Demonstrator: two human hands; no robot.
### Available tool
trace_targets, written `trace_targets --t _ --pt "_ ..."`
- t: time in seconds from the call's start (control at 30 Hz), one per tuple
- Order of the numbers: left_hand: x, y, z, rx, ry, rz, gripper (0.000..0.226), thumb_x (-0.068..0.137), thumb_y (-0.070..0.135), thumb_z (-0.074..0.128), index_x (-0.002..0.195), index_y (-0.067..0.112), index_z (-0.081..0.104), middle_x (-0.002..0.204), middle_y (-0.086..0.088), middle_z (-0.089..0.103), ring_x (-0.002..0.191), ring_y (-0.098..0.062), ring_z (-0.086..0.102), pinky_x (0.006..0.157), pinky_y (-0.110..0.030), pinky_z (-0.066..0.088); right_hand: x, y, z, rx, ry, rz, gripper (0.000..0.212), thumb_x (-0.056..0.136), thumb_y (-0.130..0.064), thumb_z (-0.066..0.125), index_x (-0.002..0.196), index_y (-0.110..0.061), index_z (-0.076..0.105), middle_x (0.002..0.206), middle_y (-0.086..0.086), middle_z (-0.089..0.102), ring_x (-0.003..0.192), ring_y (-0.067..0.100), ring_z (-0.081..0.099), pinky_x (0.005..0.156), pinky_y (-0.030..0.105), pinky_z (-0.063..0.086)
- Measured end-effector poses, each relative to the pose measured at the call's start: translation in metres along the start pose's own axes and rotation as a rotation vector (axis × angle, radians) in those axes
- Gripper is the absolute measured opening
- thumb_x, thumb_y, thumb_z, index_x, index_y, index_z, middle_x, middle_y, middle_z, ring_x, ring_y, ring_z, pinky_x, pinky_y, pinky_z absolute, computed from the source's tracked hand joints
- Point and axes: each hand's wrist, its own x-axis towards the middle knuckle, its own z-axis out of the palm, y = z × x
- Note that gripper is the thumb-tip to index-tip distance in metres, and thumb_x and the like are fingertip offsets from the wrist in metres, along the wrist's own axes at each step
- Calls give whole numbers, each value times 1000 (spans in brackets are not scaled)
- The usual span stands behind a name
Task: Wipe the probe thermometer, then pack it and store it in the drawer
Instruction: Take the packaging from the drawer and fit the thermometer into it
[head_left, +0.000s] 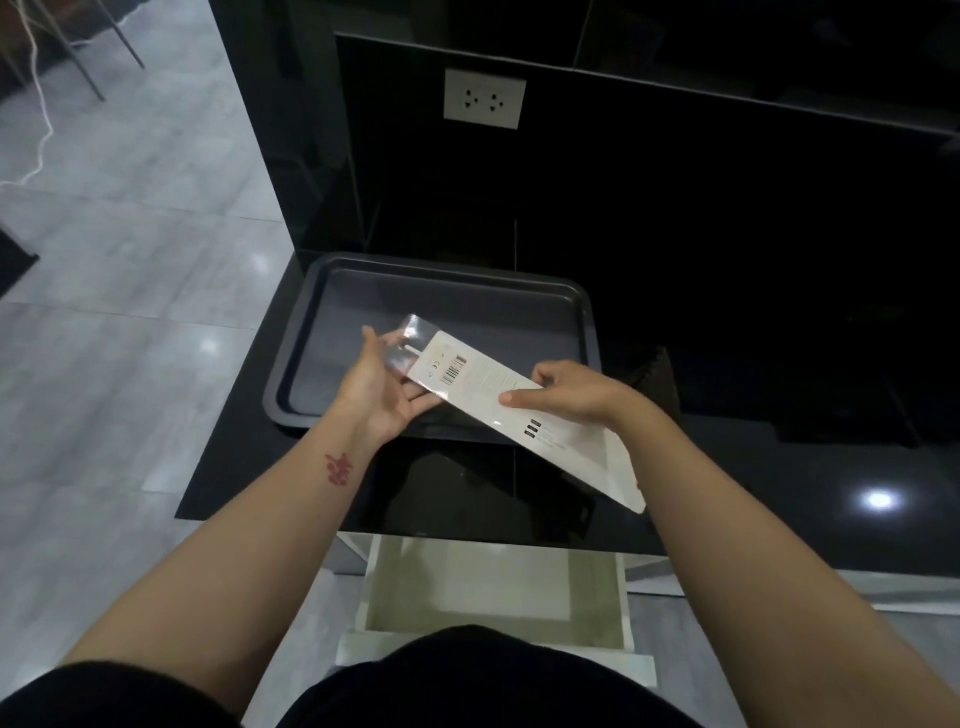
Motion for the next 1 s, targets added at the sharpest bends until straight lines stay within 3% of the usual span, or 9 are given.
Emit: trace_targets --t 0.17,0.23,0.33,0.43,0.67,0.77,0.87,0.93,1.0 --pt "0 -6 2 -15 11 -29 51 100 57 29 122 21 58 117 -16 70 101 -35 71 77 -49 59 7 -18 10 -79 100 13 59 70 -79 61 84 -22 57 88 -7 65 80 11 63 71 31 49" --pt "-3 -8 4 19 -23 -27 48 98 58 37 121 22 57 113 -14 72 99 -32 72 74 -45 61 8 -26 13 -143 140 8 58 70 -83 57 80 -26 52 85 -8 64 77 11 61 65 29 46" --pt "-4 -14 6 107 -19 34 11 97 24 59 104 18 53 106 -12 71 88 -25 74 65 -37 61 9 -37 16 -242 169 4 58 72 -84 52 77 -27 46 83 -8 60 73 11 57 60 29 41" --pt "-1 -12 5 91 16 82 19 93 3 61 100 17 52 102 -12 70 83 -24 73 61 -33 60 12 -38 13 -219 181 -13 60 72 -84 52 81 -24 49 90 -6 62 81 13 58 67 34 45" --pt "2 -5 -1 122 94 143 16 99 8 54 114 10 49 101 -11 69 85 -22 73 62 -34 62 -7 -13 -20 -210 -135 14 55 79 -70 62 113 -27 60 113 -10 62 102 12 60 92 34 49" --pt "2 -8 0 99 112 140 28 99 12 56 125 8 50 108 -11 71 93 -23 73 68 -36 62 -13 -6 -19 -71 -182 -41 36 85 -51 68 115 -32 62 108 -13 66 100 14 65 84 29 53" --pt "-2 -17 10 -36 86 84 40 95 28 62 130 9 53 119 -13 69 103 -26 70 73 -39 61 -11 -8 -11 -37 -75 -176 22 88 -39 69 106 -32 60 103 -15 63 99 15 63 71 25 49" --pt "-8 -23 25 -71 32 -10 54 90 45 65 130 11 53 121 -15 67 106 -29 67 84 -45 58 -7 -10 -4 -216 60 -271 25 89 -41 66 109 -34 55 108 -10 63 104 21 61 80 35 49" --pt "-13 -27 41 -64 10 -97 70 85 55 64 136 9 46 129 -18 60 104 -31 64 98 -50 49 -6 -14 6 -506 246 -349 36 92 -43 59 124 -32 50 113 -2 64 103 27 61 76 37 47"
